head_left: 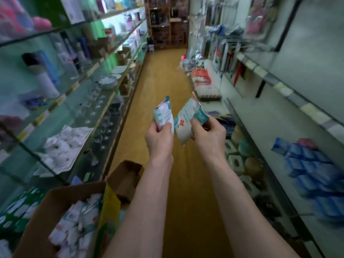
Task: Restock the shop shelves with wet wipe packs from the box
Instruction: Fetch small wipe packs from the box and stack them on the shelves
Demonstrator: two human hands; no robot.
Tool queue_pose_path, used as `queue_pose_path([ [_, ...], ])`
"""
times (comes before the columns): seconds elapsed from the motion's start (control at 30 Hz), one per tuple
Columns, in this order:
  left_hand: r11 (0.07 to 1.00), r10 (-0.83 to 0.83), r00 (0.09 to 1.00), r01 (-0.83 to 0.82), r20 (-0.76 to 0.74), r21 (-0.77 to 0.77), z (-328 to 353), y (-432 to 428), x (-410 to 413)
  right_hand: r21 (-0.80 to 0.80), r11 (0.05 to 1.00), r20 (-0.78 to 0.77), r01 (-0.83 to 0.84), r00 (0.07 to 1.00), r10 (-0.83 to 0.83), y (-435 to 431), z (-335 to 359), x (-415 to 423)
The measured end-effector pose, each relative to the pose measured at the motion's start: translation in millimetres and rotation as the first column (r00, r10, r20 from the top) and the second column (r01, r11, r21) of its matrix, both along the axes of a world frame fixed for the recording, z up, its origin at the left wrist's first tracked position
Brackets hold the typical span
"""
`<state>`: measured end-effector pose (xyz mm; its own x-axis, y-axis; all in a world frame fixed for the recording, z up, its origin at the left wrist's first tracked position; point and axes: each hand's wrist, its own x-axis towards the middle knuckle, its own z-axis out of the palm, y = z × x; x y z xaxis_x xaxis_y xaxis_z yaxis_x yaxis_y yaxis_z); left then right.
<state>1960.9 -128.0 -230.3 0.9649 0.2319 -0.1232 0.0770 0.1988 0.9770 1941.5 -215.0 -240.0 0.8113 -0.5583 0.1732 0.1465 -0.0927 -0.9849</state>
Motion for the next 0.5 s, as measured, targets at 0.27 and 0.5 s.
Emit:
queue_pose_path([
  [0.27,0.974,-0.211,0.977,0.212,0.021,-0.078,24,-119,15,0.009,0.978,0.049,0.208,0.977,-0.209,-111,23,-3],
  [0.5,0.897,-0.425,0.905,0.425,0.027,-0.117,29,-200,31,0.061,0.928,0.088,0.368,0.924,-0.372,-182,31,-9],
])
